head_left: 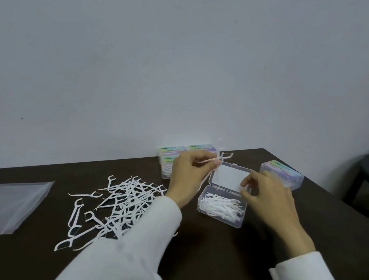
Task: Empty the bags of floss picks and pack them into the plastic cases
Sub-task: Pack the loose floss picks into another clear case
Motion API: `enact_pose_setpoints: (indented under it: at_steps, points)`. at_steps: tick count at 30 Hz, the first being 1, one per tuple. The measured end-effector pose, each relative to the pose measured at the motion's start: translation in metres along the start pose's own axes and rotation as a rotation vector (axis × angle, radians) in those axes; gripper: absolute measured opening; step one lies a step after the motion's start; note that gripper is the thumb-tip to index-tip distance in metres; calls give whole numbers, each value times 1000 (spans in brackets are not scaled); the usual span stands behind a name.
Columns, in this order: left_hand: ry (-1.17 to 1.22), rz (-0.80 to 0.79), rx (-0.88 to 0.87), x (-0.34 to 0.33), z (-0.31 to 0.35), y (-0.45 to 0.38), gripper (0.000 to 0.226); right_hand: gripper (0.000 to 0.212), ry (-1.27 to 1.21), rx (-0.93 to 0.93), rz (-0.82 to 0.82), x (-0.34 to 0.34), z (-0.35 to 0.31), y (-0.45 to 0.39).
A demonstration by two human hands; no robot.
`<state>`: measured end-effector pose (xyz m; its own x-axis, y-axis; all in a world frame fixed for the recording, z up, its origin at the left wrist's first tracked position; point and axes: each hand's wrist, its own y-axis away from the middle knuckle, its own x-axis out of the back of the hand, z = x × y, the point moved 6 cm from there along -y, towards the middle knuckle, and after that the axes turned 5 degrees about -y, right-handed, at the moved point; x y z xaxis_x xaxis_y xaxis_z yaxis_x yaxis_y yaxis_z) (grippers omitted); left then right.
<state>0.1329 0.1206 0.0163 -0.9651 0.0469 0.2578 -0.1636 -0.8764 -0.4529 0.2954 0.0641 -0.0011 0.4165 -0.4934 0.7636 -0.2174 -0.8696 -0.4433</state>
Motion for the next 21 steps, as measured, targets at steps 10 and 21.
enact_pose_setpoints:
  at_steps: [10,21]
  points:
    - [-579,-332,-284,-41,-6,14,22,22,-239,-101,-132,-12,10,-3]
    - [-297,-562,-49,-25,-27,2,53,26,-170,-68,-269,-11,3,3]
